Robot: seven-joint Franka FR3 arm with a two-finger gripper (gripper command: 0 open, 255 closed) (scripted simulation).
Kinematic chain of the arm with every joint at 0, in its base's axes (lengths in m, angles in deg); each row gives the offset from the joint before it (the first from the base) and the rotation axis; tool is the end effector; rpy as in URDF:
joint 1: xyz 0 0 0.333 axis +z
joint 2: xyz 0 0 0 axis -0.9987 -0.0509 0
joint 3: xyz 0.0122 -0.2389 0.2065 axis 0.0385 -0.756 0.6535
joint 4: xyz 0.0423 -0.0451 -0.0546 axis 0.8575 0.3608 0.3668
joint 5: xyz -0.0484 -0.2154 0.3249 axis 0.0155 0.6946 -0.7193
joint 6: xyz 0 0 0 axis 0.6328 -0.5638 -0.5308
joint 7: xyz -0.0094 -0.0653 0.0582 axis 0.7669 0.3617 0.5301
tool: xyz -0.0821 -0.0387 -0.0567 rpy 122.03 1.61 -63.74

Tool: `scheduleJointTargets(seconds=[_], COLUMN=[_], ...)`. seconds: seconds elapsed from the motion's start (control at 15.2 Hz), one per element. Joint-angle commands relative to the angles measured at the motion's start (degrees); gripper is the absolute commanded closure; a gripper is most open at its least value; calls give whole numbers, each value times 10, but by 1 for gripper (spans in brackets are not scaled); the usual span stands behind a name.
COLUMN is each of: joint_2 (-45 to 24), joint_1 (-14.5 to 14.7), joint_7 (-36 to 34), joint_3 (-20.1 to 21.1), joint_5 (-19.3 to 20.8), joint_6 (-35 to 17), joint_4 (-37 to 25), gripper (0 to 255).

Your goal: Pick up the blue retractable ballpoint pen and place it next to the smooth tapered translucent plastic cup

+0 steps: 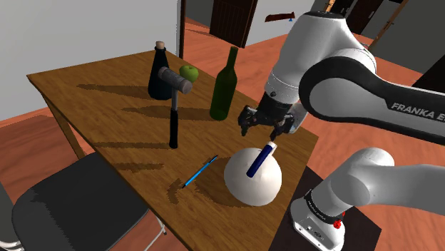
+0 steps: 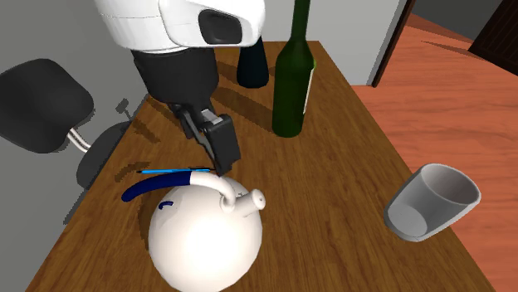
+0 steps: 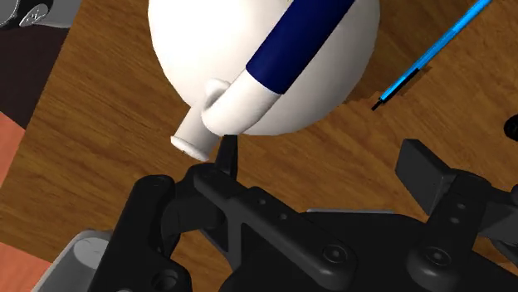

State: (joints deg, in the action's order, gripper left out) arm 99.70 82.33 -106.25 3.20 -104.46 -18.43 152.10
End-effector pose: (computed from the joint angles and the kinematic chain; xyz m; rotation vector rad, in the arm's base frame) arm 0.2691 0.1979 0.4957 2.9462 -1.0720 0.0787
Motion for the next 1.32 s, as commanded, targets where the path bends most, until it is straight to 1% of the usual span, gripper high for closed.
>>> scheduleJointTargets(seconds=[0.0, 0.07, 0.13, 0.26, 0.4, 0.46, 0.66, 0.79, 0.86, 1.06, 1.25], joint_2=[-39, -64, -88, -129, -184, -211, -290, -355, -379, -403, -433], joint_1=[4, 13, 16, -2, -8, -17, -78, -129, -147, -157, -170], joint_7=[-76, -116, -153, -217, -291, -327, -430, -512, -541, -556, -576], joint_3=[38, 47, 60, 100, 129, 147, 227, 290, 311, 329, 350], joint_5=[-89, -85, -84, -88, -74, -67, -41, 0, 19, 38, 64], joint_6=[-37, -57, -75, -105, -142, -159, -203, -236, -246, -275, -306], joint_4=[-2, -7, -14, -32, -52, -63, -101, -128, -137, -125, -115], gripper=[0, 0, 0, 0, 0, 0, 0, 0, 0, 0, 0])
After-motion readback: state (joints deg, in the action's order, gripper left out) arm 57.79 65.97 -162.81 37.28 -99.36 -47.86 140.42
